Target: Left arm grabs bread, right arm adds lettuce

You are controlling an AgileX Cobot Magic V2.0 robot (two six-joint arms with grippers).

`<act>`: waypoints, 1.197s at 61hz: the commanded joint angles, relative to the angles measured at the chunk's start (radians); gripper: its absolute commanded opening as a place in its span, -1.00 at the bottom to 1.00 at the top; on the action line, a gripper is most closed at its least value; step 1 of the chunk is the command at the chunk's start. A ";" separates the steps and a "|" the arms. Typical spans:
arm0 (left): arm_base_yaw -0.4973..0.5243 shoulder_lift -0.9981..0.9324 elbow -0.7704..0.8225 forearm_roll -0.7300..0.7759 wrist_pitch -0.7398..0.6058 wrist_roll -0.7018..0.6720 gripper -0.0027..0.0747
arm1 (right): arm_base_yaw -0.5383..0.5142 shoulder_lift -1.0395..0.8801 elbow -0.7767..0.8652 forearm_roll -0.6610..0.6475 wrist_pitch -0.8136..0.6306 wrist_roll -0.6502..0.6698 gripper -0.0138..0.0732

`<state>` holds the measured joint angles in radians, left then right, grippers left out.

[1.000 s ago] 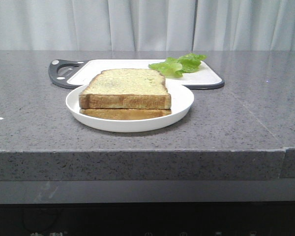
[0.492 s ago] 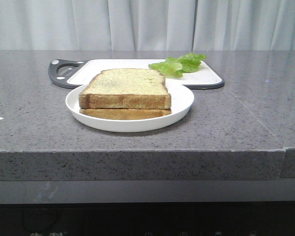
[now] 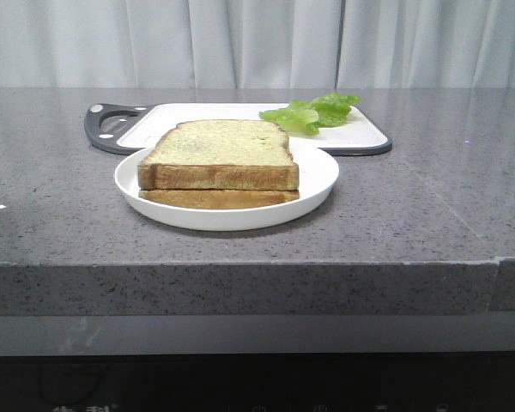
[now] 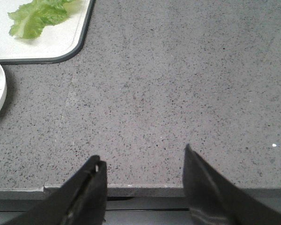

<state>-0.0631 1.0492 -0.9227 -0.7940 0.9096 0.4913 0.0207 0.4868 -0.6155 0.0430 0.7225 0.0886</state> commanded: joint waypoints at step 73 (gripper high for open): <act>-0.245 0.599 -0.315 -0.168 -0.007 0.031 -0.26 | -0.006 0.013 -0.025 0.000 -0.062 -0.009 0.25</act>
<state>-0.2994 1.6861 -1.2052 -0.9060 0.9081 0.5272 0.0207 0.4868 -0.6155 0.0448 0.7243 0.0886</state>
